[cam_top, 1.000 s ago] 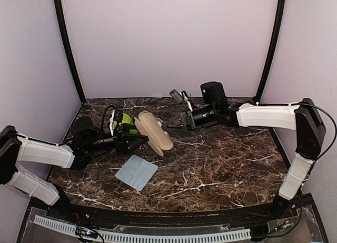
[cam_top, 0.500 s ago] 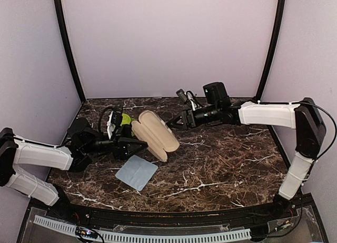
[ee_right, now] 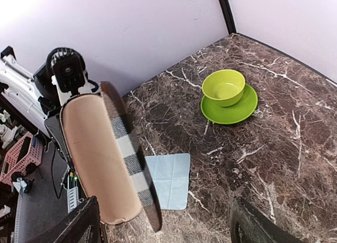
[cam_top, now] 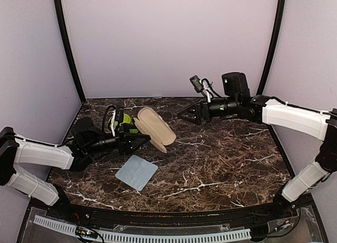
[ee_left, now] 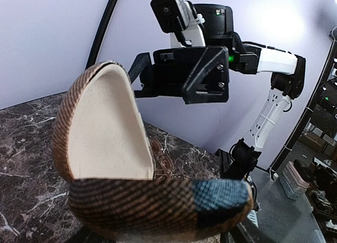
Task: Organize the sunglasses
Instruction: Pass from the left arm to the right
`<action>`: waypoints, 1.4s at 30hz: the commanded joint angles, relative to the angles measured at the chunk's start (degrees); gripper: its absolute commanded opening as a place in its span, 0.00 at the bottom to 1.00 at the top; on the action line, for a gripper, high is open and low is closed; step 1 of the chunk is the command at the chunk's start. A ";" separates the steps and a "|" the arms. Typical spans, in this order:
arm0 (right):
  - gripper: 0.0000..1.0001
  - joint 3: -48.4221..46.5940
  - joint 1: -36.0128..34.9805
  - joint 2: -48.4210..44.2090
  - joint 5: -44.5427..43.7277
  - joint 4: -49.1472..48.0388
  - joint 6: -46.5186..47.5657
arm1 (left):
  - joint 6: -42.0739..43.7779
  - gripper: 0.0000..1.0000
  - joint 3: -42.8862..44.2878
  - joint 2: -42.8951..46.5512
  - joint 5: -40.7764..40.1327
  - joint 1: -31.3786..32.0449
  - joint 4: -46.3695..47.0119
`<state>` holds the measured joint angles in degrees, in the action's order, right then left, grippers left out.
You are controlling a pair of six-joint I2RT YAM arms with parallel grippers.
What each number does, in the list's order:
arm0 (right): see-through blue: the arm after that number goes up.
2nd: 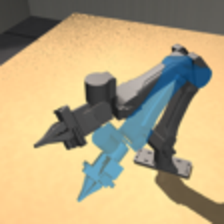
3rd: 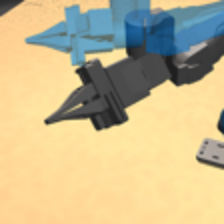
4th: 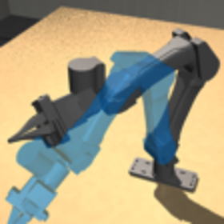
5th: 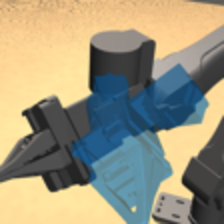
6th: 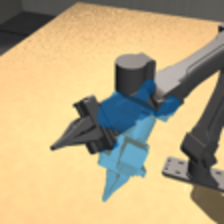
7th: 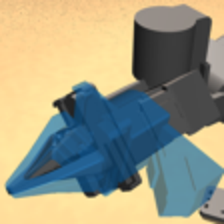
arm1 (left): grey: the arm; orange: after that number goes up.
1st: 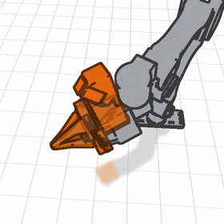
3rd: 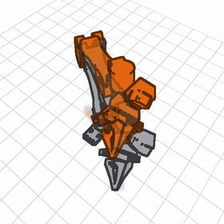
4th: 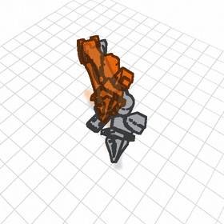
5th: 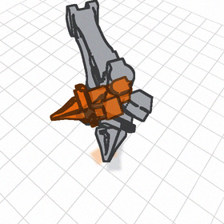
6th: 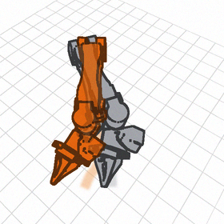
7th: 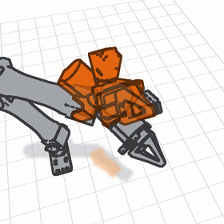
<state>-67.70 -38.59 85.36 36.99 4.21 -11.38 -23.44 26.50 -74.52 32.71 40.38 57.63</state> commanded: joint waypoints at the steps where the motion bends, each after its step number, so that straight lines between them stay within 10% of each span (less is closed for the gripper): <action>1: 0.85 -3.02 -3.77 2.73 -3.73 4.85 5.86 | -2.12 0.00 2.26 -1.84 2.18 0.05 3.50; 16: 0.43 -9.32 -8.92 11.49 -4.26 7.45 9.88 | -2.00 0.00 2.14 -1.28 2.49 0.05 2.46; 36: 0.15 -9.85 -9.62 10.33 -8.61 10.78 12.34 | -2.82 0.00 2.15 -3.67 1.16 0.05 2.22; 42: 0.10 -10.30 -9.58 10.09 -11.96 13.01 12.74 | -3.59 0.32 3.64 -4.92 -0.31 0.05 -1.44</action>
<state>-75.83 -47.97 96.88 27.66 15.62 1.89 -27.59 27.53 -78.81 33.54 40.40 57.52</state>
